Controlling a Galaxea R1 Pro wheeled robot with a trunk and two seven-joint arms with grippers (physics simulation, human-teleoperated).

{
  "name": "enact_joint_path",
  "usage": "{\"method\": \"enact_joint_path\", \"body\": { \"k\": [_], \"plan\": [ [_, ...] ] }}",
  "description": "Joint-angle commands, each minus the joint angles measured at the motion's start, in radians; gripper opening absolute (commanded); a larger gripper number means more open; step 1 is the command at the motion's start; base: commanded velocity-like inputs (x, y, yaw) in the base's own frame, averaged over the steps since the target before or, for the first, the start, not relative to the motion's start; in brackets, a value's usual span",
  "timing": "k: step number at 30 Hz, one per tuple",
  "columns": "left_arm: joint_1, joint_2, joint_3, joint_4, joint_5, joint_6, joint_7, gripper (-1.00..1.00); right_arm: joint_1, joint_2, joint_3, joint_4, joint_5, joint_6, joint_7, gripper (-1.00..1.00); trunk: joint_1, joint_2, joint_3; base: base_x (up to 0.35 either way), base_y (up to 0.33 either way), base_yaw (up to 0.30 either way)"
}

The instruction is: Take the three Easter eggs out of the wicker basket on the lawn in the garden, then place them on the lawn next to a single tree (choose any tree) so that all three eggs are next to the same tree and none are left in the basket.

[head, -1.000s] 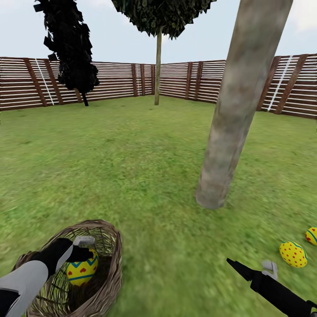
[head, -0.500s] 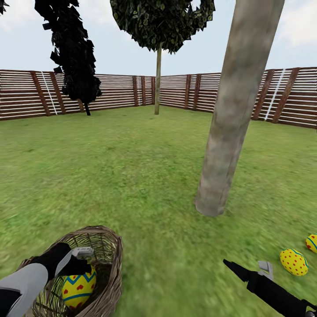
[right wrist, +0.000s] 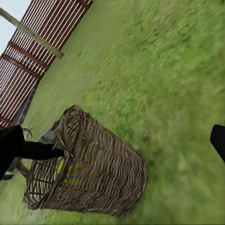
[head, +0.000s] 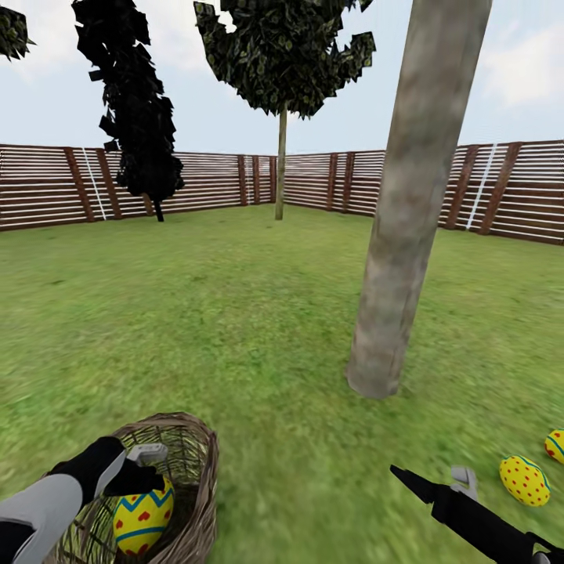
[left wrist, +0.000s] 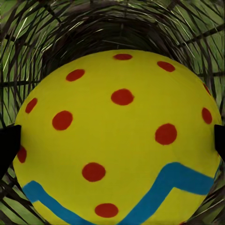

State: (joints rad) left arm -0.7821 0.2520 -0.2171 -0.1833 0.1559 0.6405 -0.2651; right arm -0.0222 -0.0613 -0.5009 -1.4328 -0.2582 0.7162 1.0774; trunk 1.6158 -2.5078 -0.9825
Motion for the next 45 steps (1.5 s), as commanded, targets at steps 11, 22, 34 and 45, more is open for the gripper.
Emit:
{"method": "enact_joint_path", "body": {
  "k": [11, 22, 34, 45],
  "plan": [
    [0.007, 0.000, -0.010, -0.001, 0.010, -0.002, 0.005, -1.00, -0.001, 0.001, -0.001, 0.002, -0.004, 0.001, 0.001, 1.00, -0.005, 0.002, 0.042, 0.000, 0.000, 0.000],
    [0.007, -0.002, -0.010, 0.000, 0.010, -0.002, 0.009, -1.00, -0.001, 0.001, 0.001, 0.003, -0.004, 0.000, -0.001, 1.00, -0.010, 0.005, 0.084, 0.000, 0.000, 0.000],
    [0.014, -0.001, -0.010, -0.001, 0.010, -0.001, 0.006, -1.00, -0.001, 0.001, 0.001, 0.003, -0.005, 0.000, -0.001, 1.00, -0.015, 0.008, 0.131, 0.000, 0.000, 0.000],
    [0.016, 0.000, -0.010, 0.000, 0.009, -0.001, 0.006, -1.00, -0.001, 0.001, 0.003, 0.006, -0.005, 0.000, -0.002, 1.00, -0.055, 0.079, 0.166, 0.000, 0.000, 0.000]
  ]
}}
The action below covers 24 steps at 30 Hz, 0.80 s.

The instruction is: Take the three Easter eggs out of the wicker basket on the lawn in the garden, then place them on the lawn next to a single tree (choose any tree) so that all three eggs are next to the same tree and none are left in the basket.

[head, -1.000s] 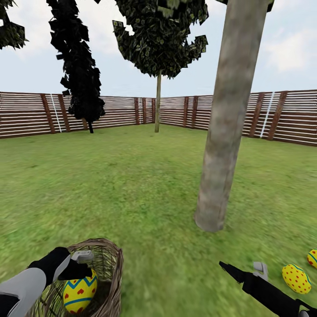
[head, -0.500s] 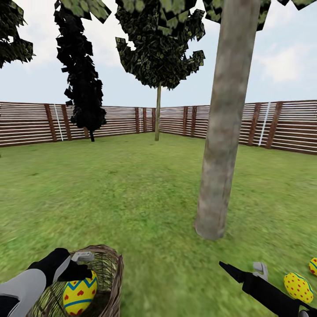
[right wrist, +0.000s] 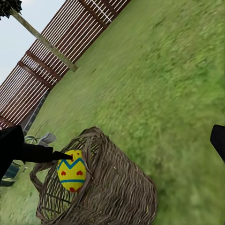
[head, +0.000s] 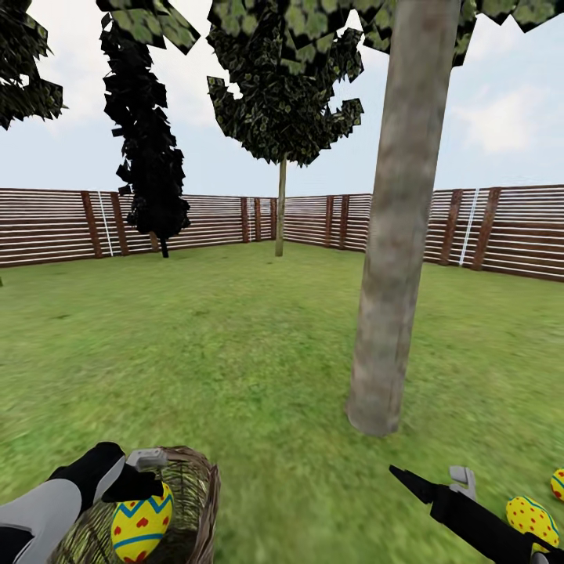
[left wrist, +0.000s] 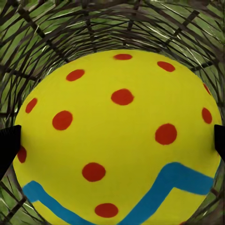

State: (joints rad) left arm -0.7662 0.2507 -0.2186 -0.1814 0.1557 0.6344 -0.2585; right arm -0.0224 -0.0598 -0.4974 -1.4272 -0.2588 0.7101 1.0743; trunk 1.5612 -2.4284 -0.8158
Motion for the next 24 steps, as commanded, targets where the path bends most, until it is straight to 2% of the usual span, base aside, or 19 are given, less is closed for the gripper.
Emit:
{"method": "enact_joint_path", "body": {
  "k": [1, 13, 18, 24],
  "plan": [
    [0.005, 0.001, -0.008, -0.002, 0.010, 0.005, -0.001, -1.00, -0.001, 0.000, -0.001, 0.000, -0.004, 0.006, 0.001, 1.00, -0.004, 0.007, 0.002, 0.000, 0.000, 0.000],
    [0.013, 0.001, -0.008, -0.004, 0.010, 0.005, -0.002, -1.00, -0.006, 0.000, 0.000, 0.012, -0.004, 0.006, 0.001, 1.00, -0.050, 0.091, 0.040, 0.000, 0.000, 0.000],
    [0.013, 0.001, -0.008, -0.004, 0.010, 0.005, -0.002, -1.00, -0.007, 0.002, 0.000, 0.014, 0.031, 0.006, 0.001, 1.00, -0.069, 0.126, 0.055, 0.000, 0.000, 0.000],
    [0.017, 0.001, -0.008, -0.006, 0.010, 0.005, -0.002, -1.00, -0.007, 0.003, 0.000, 0.014, 0.036, 0.006, 0.001, 1.00, -0.092, 0.168, 0.074, 0.000, 0.000, 0.000]
  ]
}}
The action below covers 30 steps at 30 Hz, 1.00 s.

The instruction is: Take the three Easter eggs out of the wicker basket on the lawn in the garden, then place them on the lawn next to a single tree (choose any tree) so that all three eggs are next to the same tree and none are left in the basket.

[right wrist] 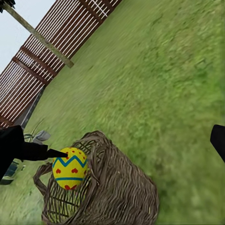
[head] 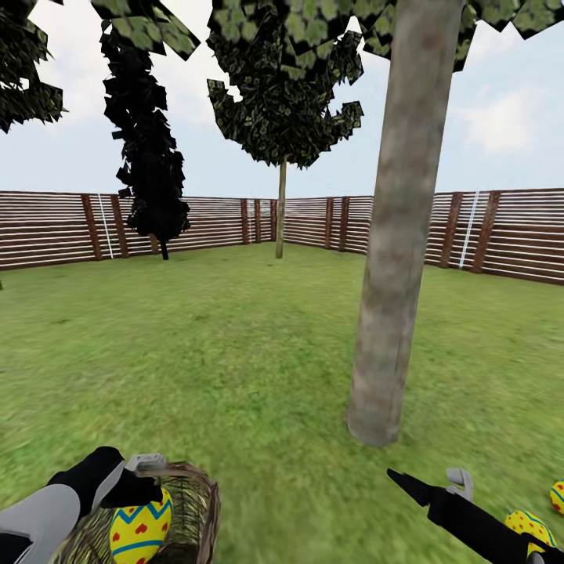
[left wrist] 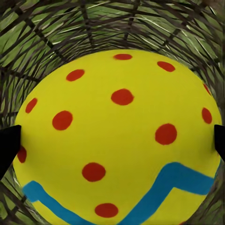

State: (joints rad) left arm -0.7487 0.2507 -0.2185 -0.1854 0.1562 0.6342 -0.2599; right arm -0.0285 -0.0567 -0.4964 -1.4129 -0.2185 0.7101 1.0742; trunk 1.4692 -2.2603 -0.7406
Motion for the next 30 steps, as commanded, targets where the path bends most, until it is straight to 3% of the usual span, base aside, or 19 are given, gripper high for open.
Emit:
{"method": "enact_joint_path", "body": {
  "k": [1, 7, 30],
  "plan": [
    [0.000, 0.001, -0.008, -0.002, 0.009, 0.005, -0.001, -1.00, -0.001, 0.000, -0.001, 0.000, -0.004, 0.006, 0.001, 1.00, -0.004, 0.007, 0.002, 0.000, 0.000, 0.000],
    [0.000, 0.001, -0.008, -0.002, 0.009, 0.005, -0.001, -1.00, -0.001, 0.000, 0.018, 0.000, -0.002, 0.006, 0.001, 1.00, -0.027, 0.049, 0.021, 0.000, 0.000, 0.000],
    [0.004, 0.004, -0.008, -0.037, 0.011, 0.016, -0.010, -1.00, -0.002, 0.000, 0.019, 0.001, -0.001, 0.006, 0.001, 1.00, -0.115, 0.210, 0.093, -0.042, 0.000, 0.000]
  ]
}}
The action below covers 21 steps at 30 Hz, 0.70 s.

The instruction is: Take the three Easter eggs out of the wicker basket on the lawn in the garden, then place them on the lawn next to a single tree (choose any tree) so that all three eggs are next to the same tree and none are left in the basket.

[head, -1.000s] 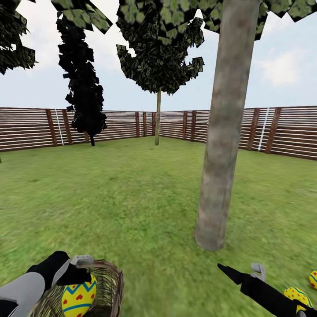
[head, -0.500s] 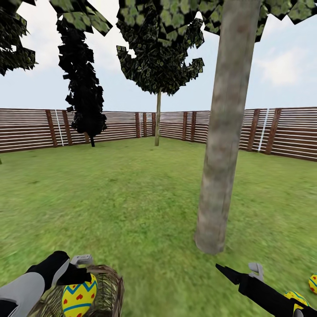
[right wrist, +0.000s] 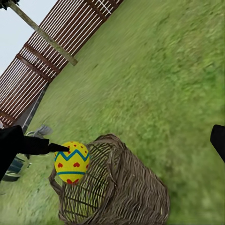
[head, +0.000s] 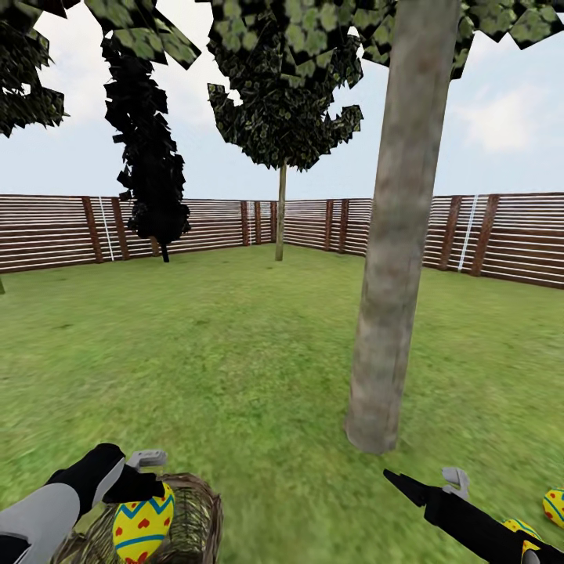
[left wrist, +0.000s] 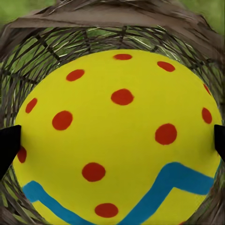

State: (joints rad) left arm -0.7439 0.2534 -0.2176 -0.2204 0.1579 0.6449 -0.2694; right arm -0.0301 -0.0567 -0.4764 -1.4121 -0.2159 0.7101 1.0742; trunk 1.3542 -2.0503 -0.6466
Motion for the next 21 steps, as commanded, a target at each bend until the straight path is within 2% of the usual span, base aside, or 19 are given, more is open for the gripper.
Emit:
{"method": "enact_joint_path", "body": {
  "k": [1, 3, 6, 7, 8, 10, 11, 12, 14, 19, 21],
  "plan": [
    [0.001, 0.001, -0.008, -0.008, 0.009, 0.007, 0.000, -1.00, -0.001, 0.000, -0.001, 0.000, -0.004, 0.006, 0.001, 1.00, -0.004, 0.007, 0.002, -0.002, 0.000, 0.000],
    [0.006, 0.012, -0.008, -0.029, 0.009, 0.011, -0.003, -1.00, -0.001, 0.000, 0.000, 0.000, -0.004, 0.006, 0.001, 1.00, -0.012, 0.021, 0.008, 0.000, 0.000, 0.000],
    [0.027, 0.038, -0.008, -0.124, 0.010, 0.064, -0.011, -1.00, -0.001, 0.001, 0.001, 0.000, -0.001, 0.006, 0.001, 1.00, -0.023, 0.042, 0.018, 0.000, 0.000, 0.000],
    [0.055, 0.054, -0.008, -0.208, 0.011, 0.112, -0.013, -1.00, -0.001, 0.001, 0.001, 0.000, 0.000, 0.006, 0.001, 1.00, -0.027, 0.049, 0.021, 0.000, 0.000, 0.000],
    [0.103, 0.083, -0.007, -0.347, 0.015, 0.189, -0.014, -1.00, -0.001, 0.001, 0.001, 0.000, 0.001, 0.006, 0.001, 1.00, -0.031, 0.056, 0.024, 0.000, 0.000, 0.000],
    [0.191, 0.106, -0.001, -0.571, 0.015, 0.310, -0.014, -1.00, -0.001, 0.002, 0.001, 0.000, 0.001, 0.006, 0.000, 1.00, -0.039, 0.070, 0.030, 0.000, 0.000, 0.000],
    [0.236, 0.117, 0.003, -0.711, 0.013, 0.374, -0.014, -1.00, -0.001, 0.003, 0.001, 0.000, 0.001, 0.006, 0.000, 1.00, -0.042, 0.077, 0.033, 0.000, 0.000, 0.000],
    [0.254, 0.124, 0.005, -0.785, 0.012, 0.401, -0.014, -1.00, -0.001, 0.003, 0.001, 0.001, 0.001, 0.006, 0.000, 1.00, -0.046, 0.084, 0.037, 0.000, 0.000, 0.000],
    [0.275, 0.144, 0.008, -0.916, 0.011, 0.402, -0.014, -1.00, -0.001, 0.002, 0.009, 0.001, 0.001, 0.006, 0.000, 1.00, -0.054, 0.098, 0.043, 0.000, 0.000, 0.000],
    [0.284, 0.154, 0.014, -1.164, 0.009, 0.402, -0.014, -1.00, -0.001, 0.002, 0.020, 0.001, 0.000, 0.006, -0.018, 1.00, -0.073, 0.133, 0.058, 0.000, 0.000, 0.000],
    [0.284, 0.153, 0.049, -1.220, 0.009, 0.402, -0.013, -1.00, -0.001, 0.002, 0.020, 0.001, 0.000, 0.006, -0.022, 1.00, -0.081, 0.147, 0.065, 0.000, 0.000, 0.000]
  ]
}}
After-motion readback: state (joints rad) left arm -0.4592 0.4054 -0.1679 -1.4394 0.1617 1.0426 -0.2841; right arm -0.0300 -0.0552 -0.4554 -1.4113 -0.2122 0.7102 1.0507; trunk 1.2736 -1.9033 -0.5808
